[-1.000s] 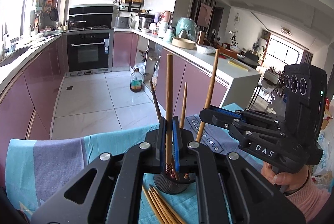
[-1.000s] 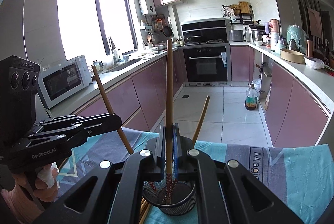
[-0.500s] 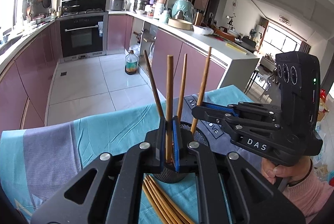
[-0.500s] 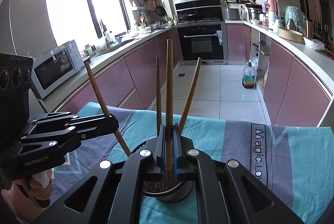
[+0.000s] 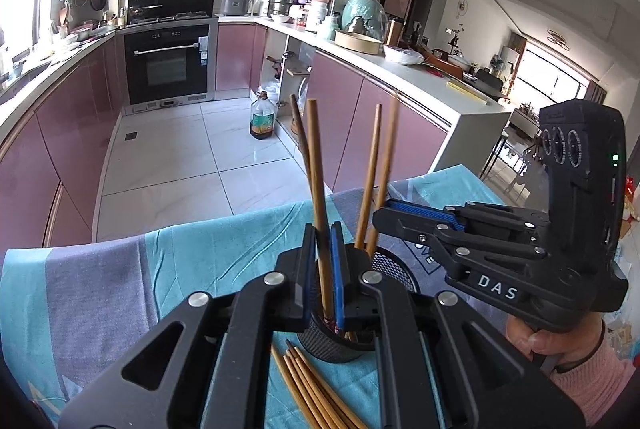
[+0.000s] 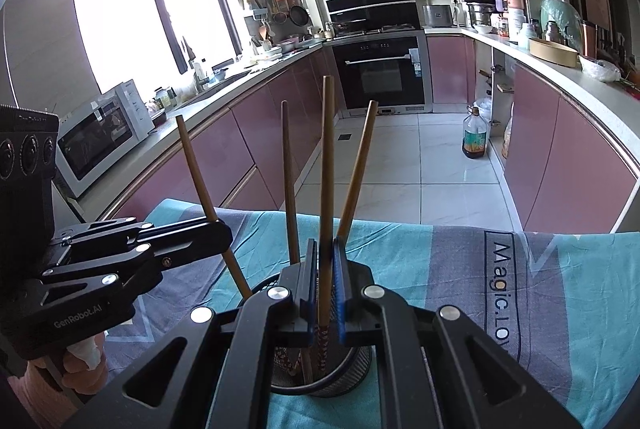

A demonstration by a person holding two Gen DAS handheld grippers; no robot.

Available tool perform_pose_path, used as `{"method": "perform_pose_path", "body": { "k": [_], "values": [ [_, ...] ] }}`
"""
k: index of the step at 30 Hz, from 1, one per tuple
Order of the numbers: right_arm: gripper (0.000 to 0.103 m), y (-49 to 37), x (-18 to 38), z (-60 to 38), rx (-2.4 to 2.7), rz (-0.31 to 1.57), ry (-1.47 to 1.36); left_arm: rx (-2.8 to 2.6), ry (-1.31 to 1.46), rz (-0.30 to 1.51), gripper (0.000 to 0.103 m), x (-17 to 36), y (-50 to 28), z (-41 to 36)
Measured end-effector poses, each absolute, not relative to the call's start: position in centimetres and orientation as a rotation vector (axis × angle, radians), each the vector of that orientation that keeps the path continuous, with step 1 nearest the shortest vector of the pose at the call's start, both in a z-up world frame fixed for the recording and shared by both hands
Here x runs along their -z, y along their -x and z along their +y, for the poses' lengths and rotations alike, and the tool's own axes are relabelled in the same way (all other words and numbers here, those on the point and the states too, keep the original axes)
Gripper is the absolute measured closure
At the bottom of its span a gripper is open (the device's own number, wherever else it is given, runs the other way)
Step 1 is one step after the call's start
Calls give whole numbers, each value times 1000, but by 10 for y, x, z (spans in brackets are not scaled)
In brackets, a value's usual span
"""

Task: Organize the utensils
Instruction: 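Release the chopstick in the cup and withdraw the left tool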

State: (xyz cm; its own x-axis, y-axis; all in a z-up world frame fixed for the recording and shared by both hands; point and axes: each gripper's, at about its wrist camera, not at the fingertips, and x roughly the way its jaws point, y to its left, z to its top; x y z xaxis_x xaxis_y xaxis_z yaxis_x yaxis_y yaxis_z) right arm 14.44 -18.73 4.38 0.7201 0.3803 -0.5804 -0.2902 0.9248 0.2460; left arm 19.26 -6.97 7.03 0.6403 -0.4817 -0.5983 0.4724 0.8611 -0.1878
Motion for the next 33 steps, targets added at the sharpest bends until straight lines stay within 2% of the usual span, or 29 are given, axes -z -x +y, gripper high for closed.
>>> {"method": "perform_pose_path", "body": {
  "k": [4, 6, 11, 13, 14, 15, 19, 21, 26, 33],
  "values": [
    [92, -145, -43, -189, -374, 665, -159, 539, 26, 696, 92, -65, -198, -69],
    [89, -143, -42, -189, -379, 660, -164, 535, 29, 693, 84, -62, -198, -69],
    [82, -139, -41, -189, -384, 655, -162, 511, 31, 685, 80, -54, -194, -64],
    [74, -135, -40, -191, -388, 651, -167, 496, 23, 668, 74, -53, -188, -62],
    [62, -133, -40, -192, -390, 645, -171, 490, 19, 661, 68, -52, -185, -60],
    [58, -131, -40, -193, -392, 639, -178, 484, 14, 650, 64, -52, -182, -59],
    [57, -123, -42, -191, -398, 622, -177, 474, 13, 631, 59, -53, -177, -55],
    [53, -119, -44, -190, -403, 616, -176, 454, 5, 614, 48, -52, -172, -53],
    [45, -106, -48, -190, -408, 590, -170, 414, 8, 592, 32, -48, -160, -45],
    [39, -74, -44, -186, -468, 583, -149, 369, -7, 611, 30, -31, -137, -23]
  ]
}}
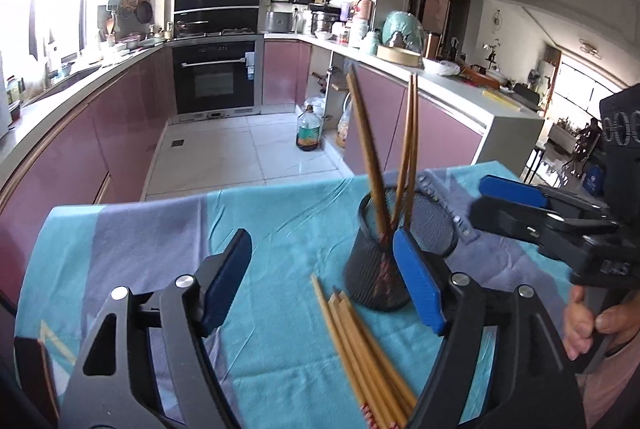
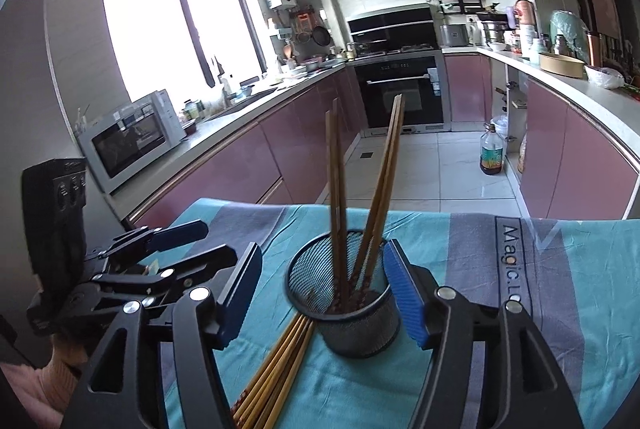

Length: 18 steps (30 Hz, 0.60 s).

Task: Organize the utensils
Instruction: 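Release the chopstick in the cup and withdraw the left tool, then move the open left tool over the chopstick pile on the cloth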

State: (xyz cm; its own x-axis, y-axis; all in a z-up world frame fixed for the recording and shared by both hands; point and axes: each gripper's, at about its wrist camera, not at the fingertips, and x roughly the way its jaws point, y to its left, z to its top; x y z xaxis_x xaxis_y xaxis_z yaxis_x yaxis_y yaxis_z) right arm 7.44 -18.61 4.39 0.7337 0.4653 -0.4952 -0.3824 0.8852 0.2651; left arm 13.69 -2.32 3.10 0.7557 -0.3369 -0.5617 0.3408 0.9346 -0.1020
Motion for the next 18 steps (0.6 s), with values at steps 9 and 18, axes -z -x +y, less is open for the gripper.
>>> {"method": "perform_pose_path", "body": {
  "k": [9, 18],
  "values": [
    [38, -45, 11, -154, -531, 739, -47, 337, -52, 747, 30, 25, -110, -9],
    [51, -44, 51, -139, -509, 846, -17, 323, -50, 838, 31, 66, -100, -12]
  ]
}}
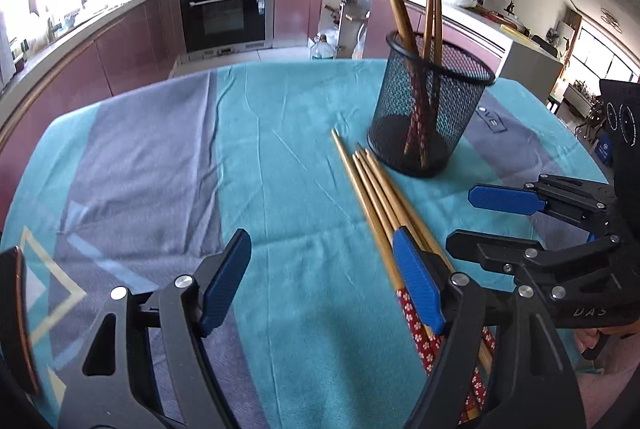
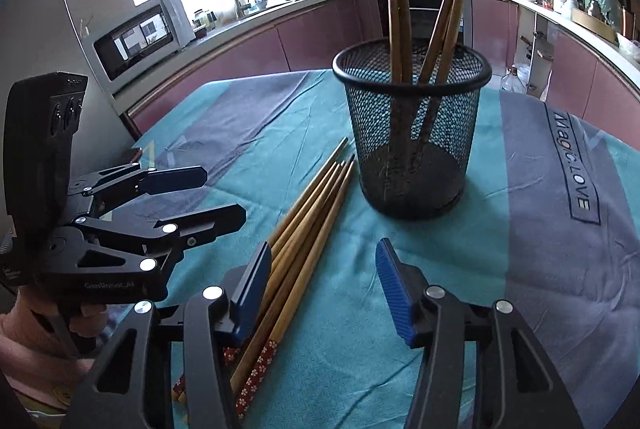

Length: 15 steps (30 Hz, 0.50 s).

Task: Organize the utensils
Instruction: 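Move the open left tool over the chopstick pile on the cloth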

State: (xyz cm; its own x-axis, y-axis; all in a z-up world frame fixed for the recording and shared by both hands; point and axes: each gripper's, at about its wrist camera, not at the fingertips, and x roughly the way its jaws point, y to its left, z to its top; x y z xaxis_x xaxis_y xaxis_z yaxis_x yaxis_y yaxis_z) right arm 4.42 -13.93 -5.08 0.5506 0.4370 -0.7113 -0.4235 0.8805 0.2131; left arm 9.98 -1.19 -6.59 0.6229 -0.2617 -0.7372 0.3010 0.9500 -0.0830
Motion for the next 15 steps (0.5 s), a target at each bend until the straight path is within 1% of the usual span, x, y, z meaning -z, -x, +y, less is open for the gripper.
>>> {"method": "perform_pose_path", "body": {
  "k": [5, 15],
  "values": [
    [56, -44, 58, -136, -504, 868, -9, 325, -72, 853, 32, 73, -97, -18],
    [61, -46, 65, -138, -481, 888, -10, 345, -70, 877, 34, 81, -98, -29]
  ]
}}
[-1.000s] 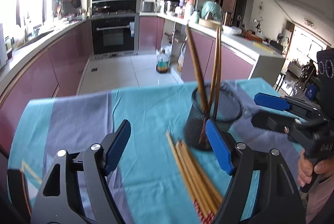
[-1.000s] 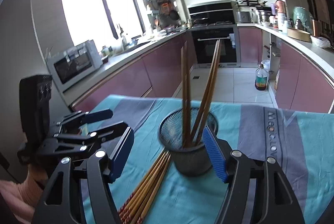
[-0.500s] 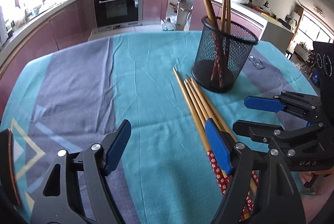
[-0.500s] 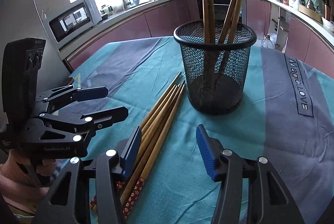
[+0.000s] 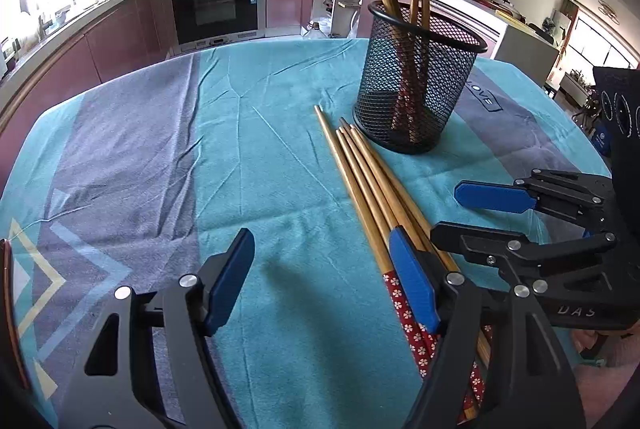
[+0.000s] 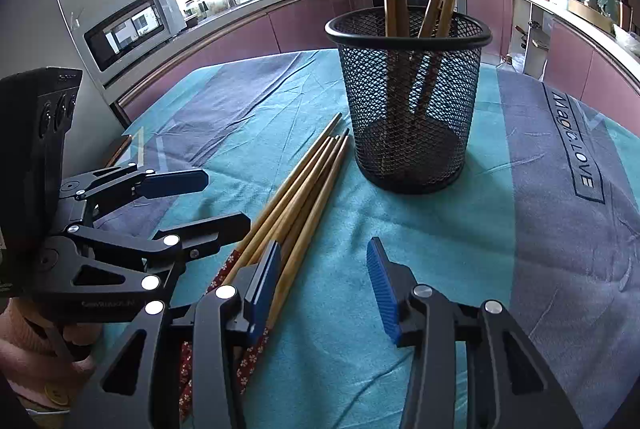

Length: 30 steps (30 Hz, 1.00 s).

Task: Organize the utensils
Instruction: 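Move the open left tool over the chopstick pile on the cloth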

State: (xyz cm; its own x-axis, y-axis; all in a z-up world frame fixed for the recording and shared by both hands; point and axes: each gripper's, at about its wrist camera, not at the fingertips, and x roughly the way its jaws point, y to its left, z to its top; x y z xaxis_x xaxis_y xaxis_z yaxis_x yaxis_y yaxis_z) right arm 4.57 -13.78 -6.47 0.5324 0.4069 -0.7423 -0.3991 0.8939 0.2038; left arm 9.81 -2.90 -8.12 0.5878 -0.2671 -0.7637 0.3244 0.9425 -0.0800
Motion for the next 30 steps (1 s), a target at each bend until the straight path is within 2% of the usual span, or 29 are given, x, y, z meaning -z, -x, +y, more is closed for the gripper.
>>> {"method": "perform_pose_path", "body": {
  "k": [24, 30],
  "values": [
    [64, -47, 69, -124, -463, 893, 37, 333, -86, 889, 39, 86, -101, -36],
    [73, -47, 71, -124, -441, 897, 69, 326, -87, 891, 41, 86, -100, -35]
  ]
}}
